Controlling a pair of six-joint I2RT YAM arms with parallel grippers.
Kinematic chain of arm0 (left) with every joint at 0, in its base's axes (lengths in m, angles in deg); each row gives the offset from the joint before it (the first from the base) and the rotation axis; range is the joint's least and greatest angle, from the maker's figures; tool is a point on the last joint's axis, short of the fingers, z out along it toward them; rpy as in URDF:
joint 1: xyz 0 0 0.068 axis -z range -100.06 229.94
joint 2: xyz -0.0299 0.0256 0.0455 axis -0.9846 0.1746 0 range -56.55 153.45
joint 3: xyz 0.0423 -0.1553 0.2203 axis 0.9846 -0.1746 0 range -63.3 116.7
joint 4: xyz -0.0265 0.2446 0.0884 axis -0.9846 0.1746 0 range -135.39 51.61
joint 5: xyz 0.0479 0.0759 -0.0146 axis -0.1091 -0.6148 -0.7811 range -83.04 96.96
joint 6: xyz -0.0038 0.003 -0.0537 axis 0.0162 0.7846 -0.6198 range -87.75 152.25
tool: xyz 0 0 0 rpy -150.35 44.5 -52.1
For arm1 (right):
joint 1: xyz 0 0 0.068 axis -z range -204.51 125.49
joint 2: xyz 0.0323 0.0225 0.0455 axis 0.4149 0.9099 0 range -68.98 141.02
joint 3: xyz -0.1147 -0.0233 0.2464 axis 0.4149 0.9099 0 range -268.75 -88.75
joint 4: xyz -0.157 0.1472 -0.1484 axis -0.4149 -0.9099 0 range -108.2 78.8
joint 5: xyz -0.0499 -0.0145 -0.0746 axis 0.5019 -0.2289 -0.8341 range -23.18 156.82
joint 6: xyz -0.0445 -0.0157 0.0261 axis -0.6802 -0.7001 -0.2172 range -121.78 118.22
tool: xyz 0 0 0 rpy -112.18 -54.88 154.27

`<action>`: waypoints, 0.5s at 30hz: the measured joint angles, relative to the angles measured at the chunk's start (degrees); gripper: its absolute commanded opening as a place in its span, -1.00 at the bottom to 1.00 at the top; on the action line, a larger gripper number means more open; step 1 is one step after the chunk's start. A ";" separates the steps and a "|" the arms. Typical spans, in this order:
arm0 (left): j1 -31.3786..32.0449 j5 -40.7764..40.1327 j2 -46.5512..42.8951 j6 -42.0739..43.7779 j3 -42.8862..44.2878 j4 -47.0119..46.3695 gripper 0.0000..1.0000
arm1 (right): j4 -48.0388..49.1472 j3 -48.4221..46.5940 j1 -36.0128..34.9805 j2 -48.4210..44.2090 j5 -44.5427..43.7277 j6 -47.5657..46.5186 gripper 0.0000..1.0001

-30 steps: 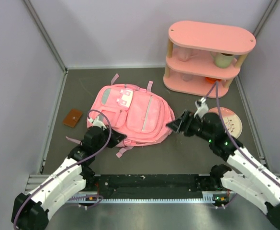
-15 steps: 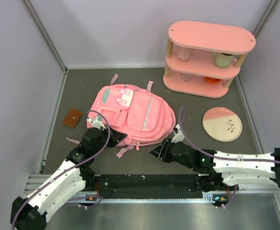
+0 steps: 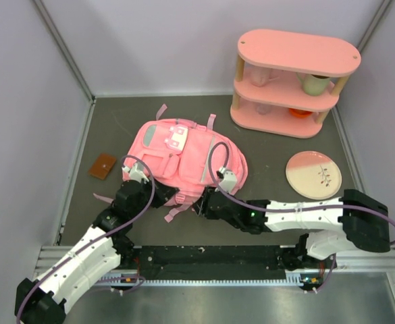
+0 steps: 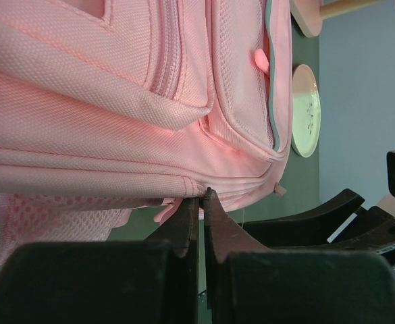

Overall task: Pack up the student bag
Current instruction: Zip the student bag at the center of the board.

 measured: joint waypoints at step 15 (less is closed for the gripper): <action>0.11 -0.31 0.02 0.98 0.00 0.39 -1.00 | -12.94 -18.01 -4.52 16.55 -5.81 -6.93 -0.24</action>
